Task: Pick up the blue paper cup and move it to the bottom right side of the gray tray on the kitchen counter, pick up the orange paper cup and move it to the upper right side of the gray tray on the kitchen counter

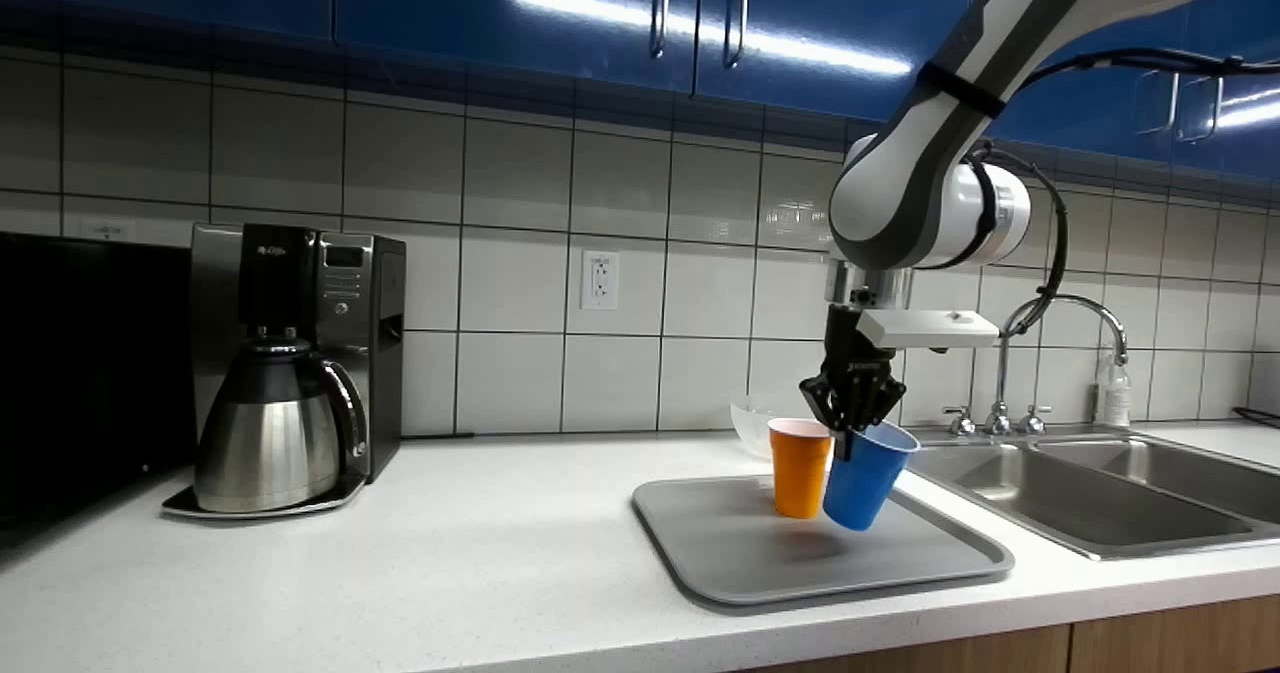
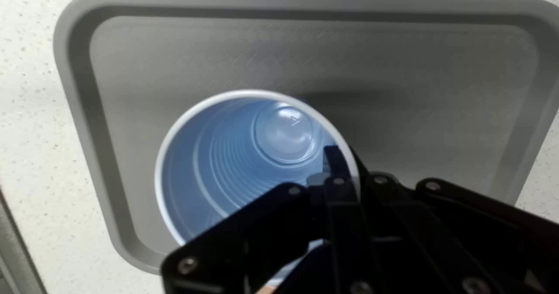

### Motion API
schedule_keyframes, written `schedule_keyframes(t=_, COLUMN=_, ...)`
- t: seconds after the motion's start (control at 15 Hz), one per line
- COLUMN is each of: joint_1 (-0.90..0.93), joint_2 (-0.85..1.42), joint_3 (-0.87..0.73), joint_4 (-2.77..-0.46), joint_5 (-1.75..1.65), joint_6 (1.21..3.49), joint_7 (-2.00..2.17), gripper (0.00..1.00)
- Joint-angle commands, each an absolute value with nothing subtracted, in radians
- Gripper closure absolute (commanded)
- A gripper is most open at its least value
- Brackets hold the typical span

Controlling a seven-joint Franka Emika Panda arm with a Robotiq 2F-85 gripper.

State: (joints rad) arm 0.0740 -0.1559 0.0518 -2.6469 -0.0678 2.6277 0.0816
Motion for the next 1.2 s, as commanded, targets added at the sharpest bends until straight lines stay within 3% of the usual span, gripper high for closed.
schedule_keyframes(t=0.0, joint_1=0.043, joint_2=-0.233, joint_3=0.064, joint_4=-2.669, joint_5=-0.117, joint_6=2.601, joint_7=0.112, gripper=0.99)
schedule_keyframes(t=1.13, joint_1=-0.105, joint_2=-0.329, joint_3=-0.014, joint_4=-2.723, joint_5=-0.200, joint_6=2.599, joint_7=0.059, gripper=0.99)
